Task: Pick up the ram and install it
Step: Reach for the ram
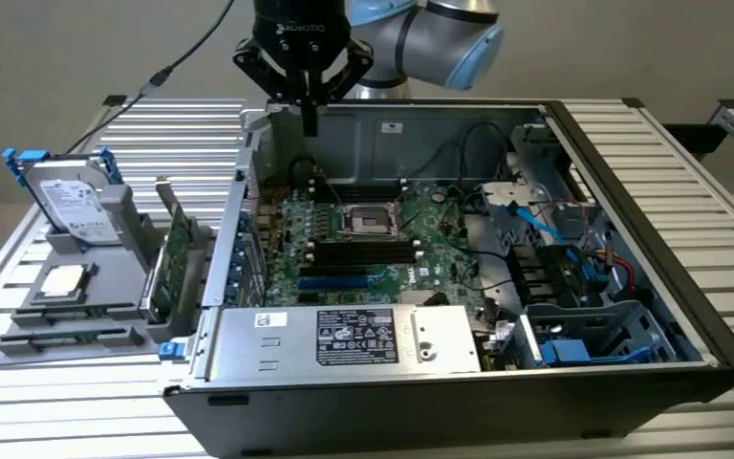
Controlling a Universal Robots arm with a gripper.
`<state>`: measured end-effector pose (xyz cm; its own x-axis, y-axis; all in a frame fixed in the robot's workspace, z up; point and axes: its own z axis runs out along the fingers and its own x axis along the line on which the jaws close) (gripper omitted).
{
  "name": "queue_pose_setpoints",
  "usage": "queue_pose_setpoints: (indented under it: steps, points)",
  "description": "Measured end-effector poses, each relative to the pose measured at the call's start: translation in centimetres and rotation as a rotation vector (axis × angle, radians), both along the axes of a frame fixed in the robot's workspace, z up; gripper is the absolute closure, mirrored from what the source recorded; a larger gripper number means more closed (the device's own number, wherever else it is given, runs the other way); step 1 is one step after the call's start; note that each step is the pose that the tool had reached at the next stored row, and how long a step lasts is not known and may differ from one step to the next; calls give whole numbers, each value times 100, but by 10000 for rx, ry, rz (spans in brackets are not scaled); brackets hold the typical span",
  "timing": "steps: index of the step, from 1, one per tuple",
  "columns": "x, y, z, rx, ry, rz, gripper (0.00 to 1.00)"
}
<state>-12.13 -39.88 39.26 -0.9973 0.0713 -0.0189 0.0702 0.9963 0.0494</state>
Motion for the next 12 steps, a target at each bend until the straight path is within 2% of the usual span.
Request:
queue_pose_setpoints:
  steps: [4,12]
  points:
    - [-73,-9,-1,0,5,1,89]
    - [-415,-56,-8,0,6,1,89]
